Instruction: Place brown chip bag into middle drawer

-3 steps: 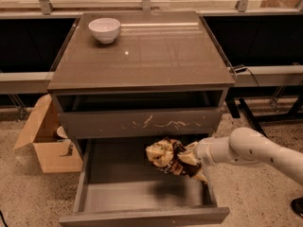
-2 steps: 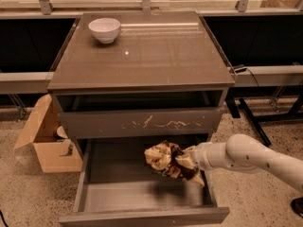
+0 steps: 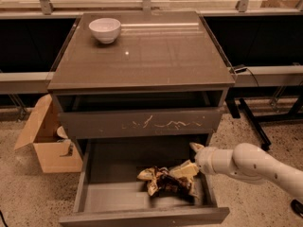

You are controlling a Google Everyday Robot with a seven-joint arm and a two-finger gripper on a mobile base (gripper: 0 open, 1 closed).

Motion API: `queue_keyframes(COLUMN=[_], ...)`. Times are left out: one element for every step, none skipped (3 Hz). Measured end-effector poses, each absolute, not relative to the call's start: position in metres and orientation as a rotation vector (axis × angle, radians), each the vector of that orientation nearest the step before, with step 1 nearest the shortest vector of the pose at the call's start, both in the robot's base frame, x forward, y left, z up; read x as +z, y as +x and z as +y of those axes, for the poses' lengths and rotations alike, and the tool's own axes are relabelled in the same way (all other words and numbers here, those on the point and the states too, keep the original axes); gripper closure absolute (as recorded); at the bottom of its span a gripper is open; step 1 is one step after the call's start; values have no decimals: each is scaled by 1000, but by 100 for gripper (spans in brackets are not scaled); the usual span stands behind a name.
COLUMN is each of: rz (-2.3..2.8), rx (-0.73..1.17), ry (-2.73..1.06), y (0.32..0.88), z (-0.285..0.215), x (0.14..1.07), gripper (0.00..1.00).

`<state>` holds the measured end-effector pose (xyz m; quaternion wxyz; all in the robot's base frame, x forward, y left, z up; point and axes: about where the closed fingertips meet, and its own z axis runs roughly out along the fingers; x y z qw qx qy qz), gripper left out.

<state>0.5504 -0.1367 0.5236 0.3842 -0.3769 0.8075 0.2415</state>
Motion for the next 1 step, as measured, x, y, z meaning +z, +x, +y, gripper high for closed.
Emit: queue_keyframes(rz=[2020], rx=[648], ry=[-878], y=[541], z=[-169], x=[546], gripper=[0])
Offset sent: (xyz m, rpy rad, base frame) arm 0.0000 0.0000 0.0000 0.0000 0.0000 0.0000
